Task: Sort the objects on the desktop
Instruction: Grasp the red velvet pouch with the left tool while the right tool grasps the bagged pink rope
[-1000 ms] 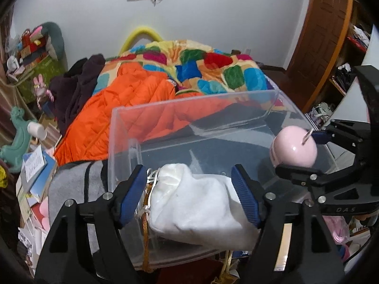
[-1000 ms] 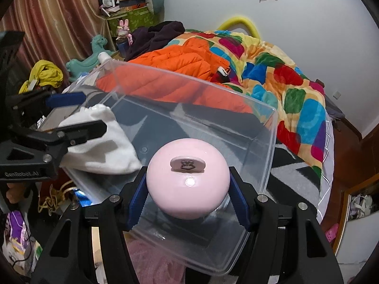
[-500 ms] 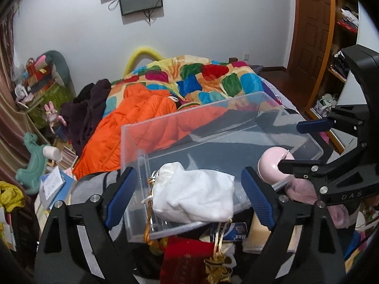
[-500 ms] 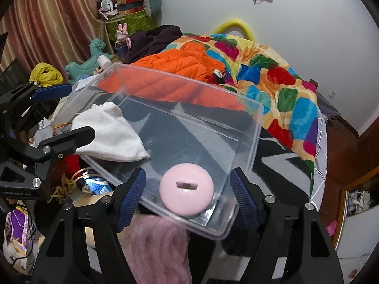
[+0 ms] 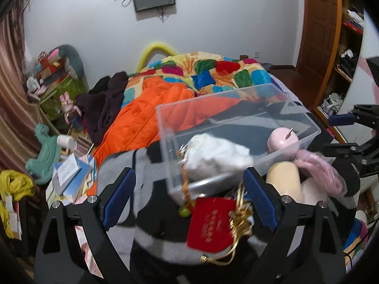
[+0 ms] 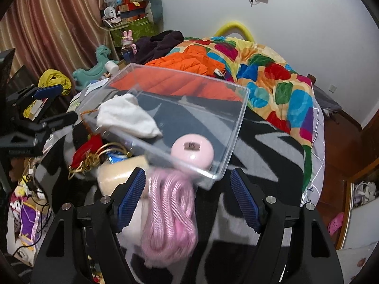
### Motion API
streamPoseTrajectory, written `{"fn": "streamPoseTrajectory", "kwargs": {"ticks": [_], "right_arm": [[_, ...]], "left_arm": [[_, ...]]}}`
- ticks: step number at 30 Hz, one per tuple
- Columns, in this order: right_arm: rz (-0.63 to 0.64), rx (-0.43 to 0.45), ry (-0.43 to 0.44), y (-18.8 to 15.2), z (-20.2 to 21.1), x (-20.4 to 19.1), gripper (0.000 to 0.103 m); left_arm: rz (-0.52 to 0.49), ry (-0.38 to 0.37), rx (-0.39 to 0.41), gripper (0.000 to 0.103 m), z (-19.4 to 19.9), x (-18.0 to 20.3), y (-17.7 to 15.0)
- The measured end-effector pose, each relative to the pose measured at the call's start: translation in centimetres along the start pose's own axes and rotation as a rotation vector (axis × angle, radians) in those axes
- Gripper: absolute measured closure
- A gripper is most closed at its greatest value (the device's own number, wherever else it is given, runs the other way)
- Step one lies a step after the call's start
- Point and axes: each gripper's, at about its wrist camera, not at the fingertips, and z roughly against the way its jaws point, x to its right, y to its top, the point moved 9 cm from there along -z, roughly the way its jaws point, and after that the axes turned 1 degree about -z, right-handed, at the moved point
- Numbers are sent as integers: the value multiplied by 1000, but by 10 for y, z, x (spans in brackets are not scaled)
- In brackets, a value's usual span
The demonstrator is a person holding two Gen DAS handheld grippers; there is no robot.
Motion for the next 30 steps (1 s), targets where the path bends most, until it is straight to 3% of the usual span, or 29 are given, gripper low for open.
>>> {"fn": "streamPoseTrajectory", "kwargs": {"ticks": [9,17,24,30], "right_arm": [[36,-17,13,-25,3,-10,31],[11,-95,38,-48,-24,-10,31],[-61,-123,75,-50,-46,-1,31],[-69,-107,91,-44,-53,1,31]], "left_arm": [[101,-68,-73,10,-8,-19,-37],[39,-146,-121,10,-17,13,-62],[-30,-121,-151,10,-34,35,-73],[26,-173,-201,10,-55,40,-78]]}}
